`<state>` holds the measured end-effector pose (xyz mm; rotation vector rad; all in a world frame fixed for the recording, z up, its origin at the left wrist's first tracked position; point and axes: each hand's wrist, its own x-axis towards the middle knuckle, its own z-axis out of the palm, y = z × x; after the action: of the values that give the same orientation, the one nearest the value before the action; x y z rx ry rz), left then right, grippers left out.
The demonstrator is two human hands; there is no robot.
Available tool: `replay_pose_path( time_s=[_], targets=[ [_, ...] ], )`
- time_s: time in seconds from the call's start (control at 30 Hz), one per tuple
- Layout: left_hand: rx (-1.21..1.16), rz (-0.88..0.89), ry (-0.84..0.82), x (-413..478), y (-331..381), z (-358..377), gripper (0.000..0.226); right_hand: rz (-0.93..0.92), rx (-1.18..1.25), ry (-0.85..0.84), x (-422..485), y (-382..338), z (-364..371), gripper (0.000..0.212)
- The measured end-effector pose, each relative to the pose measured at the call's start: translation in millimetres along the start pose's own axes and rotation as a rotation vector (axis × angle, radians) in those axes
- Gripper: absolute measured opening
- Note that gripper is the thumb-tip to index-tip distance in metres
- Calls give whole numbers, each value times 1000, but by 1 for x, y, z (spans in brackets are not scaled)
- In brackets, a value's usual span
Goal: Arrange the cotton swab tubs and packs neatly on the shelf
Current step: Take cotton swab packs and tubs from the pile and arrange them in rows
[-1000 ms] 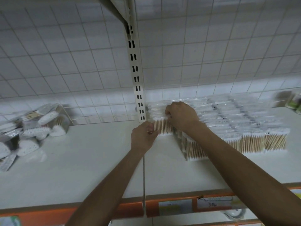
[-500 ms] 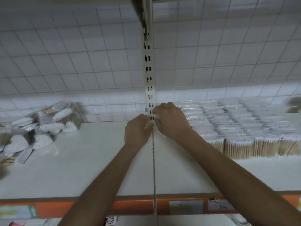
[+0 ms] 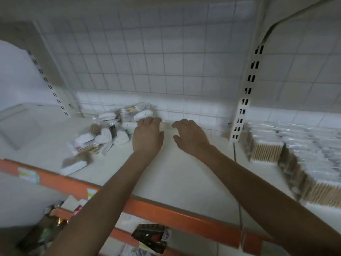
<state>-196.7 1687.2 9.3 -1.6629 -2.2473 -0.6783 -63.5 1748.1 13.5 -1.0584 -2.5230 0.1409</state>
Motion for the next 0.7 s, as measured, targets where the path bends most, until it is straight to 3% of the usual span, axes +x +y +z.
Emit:
replay_pose_path(
  time_s=[0.23,0.53,0.7],
  targets=[
    [116,-89,20,46,-73,-15,41,30,212,42,63,-49,23,43],
    [129,-17,-61,81,-99,0,40,162,411,7,95,-73,43,35],
    [136,-26,56,84,-105,11,26,231,496,72,89,-66,50,40]
  ],
)
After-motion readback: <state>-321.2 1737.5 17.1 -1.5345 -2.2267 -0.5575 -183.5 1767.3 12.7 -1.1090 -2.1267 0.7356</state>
